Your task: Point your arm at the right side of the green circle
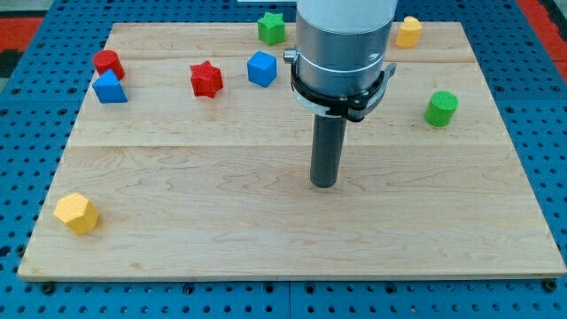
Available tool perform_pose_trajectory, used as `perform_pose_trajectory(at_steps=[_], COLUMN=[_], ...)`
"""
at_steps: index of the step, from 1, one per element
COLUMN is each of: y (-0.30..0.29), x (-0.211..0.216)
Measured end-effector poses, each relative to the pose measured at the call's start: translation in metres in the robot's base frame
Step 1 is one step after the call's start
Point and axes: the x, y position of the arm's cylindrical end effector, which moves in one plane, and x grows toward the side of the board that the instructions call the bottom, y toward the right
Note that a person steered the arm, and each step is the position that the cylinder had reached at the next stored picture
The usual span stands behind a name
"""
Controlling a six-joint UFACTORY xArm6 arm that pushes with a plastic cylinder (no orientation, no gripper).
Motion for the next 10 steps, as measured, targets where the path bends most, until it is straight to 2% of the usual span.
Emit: perform_pose_trajectory(at_steps=[3,5,6,7,8,9,10], y=[0.003,0.035,0.09,0.171,0.176,0.191,0.21], x=[0.001,-0.001,-0.02,-0.041,-0.048,-0.079,-0.091])
